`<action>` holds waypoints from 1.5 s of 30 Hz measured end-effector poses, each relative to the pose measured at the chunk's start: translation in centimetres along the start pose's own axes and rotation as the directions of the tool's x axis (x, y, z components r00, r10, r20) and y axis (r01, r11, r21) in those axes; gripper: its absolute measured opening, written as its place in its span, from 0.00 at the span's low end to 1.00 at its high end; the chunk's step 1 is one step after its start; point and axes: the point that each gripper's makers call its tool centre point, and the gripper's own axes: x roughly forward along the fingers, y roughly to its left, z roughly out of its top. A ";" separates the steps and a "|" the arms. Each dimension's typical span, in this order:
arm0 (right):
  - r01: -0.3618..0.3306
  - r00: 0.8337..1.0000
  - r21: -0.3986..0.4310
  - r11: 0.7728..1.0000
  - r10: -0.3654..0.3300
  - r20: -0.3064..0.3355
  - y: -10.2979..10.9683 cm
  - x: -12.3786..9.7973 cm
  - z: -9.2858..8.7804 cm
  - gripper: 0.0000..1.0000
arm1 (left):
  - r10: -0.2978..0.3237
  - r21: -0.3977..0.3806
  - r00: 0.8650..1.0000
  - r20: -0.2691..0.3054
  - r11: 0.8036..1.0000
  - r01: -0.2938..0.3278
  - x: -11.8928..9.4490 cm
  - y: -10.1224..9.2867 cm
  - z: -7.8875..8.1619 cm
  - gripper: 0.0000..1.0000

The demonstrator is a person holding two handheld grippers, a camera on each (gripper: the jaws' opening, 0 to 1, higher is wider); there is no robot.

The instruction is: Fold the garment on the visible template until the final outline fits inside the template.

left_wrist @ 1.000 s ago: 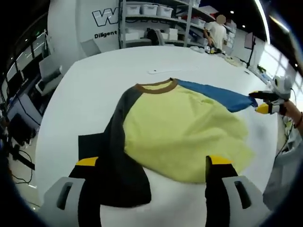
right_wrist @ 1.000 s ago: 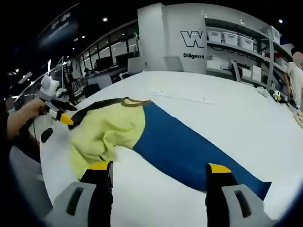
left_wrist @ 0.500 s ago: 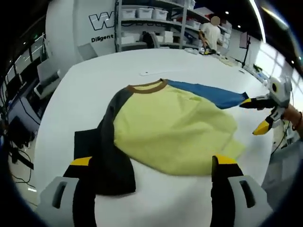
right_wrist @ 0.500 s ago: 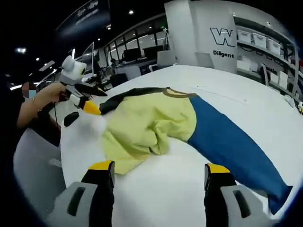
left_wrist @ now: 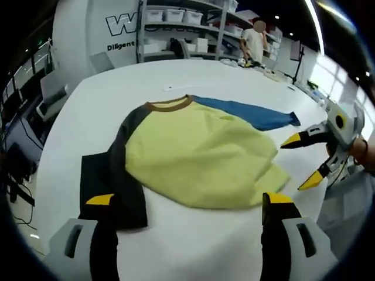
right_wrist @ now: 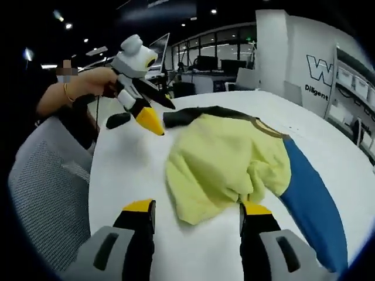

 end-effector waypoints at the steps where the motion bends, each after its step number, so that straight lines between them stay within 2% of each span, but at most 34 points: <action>1: -0.009 1.000 -0.017 1.000 0.009 0.000 0.3 0.2 0.1 0.50 | -0.003 0.002 1.000 0.000 1.000 0.003 -0.1 -0.2 -0.1 0.99; 8: -0.024 0.999 -0.089 0.996 0.022 -0.023 1.2 1.5 0.4 0.44 | -0.024 0.007 1.000 0.009 1.000 0.024 -1.0 -1.2 -0.4 0.99; 10: -0.031 0.999 -0.133 0.991 0.027 -0.032 1.4 1.8 0.5 0.38 | -0.026 0.011 1.000 0.016 1.000 0.026 -1.2 -1.4 -0.3 0.99; 13: -0.019 0.995 -0.251 0.968 -0.005 -0.096 1.3 2.6 0.0 0.33 | -0.020 0.003 0.999 0.033 1.000 0.020 -1.2 -1.2 -0.2 0.99; 20: -0.034 0.993 -0.277 0.960 0.001 -0.115 1.6 3.9 0.0 0.23 | -0.023 -0.013 0.999 0.038 1.000 0.023 -1.6 -1.2 -0.7 0.99; 26: -0.042 0.988 -0.306 0.951 -0.006 -0.152 1.5 4.5 -0.4 0.19 | -0.059 -0.066 0.996 0.062 0.996 0.063 -1.8 -1.5 -0.8 0.99; 28: -0.047 0.987 -0.309 0.950 -0.004 -0.161 1.6 4.7 -0.6 0.13 | -0.054 -0.062 0.996 0.070 0.996 0.058 -2.1 -1.5 -0.6 0.99; 33: -0.044 0.987 -0.241 0.970 0.004 -0.161 1.6 4.8 -0.6 0.04 | -0.057 -0.051 0.995 0.079 0.997 0.061 -2.5 -1.7 -0.6 0.98; 36: -0.043 0.993 -0.126 0.991 0.029 -0.113 1.8 4.6 0.5 0.00 | -0.055 -0.047 0.996 0.077 0.997 0.058 -2.7 -1.8 -0.7 0.97; 37: -0.053 0.995 -0.062 0.997 0.048 -0.085 2.0 4.5 1.2 0.00 | -0.056 -0.045 0.995 0.077 0.997 0.060 -2.8 -1.9 -0.8 0.97; 39: -0.077 0.997 0.023 0.997 0.077 -0.017 2.1 4.2 2.7 0.00 | -0.061 -0.044 0.995 0.079 0.997 0.064 -2.8 -2.0 -0.8 0.97; 40: -0.078 0.997 0.033 0.996 0.078 -0.005 2.1 4.1 3.0 0.00 | -0.064 -0.044 0.995 0.078 0.997 0.067 -2.8 -2.1 -0.8 0.96; 42: -0.085 0.996 0.105 0.991 0.081 0.039 1.8 3.7 4.2 0.00 | -0.063 -0.043 0.995 0.076 0.997 0.067 -2.8 -2.2 -0.9 0.97; 45: -0.099 0.993 0.146 0.984 0.087 0.086 1.5 3.3 5.5 0.00 | -0.059 -0.040 0.996 0.069 0.997 0.062 -2.8 -2.0 -1.0 0.96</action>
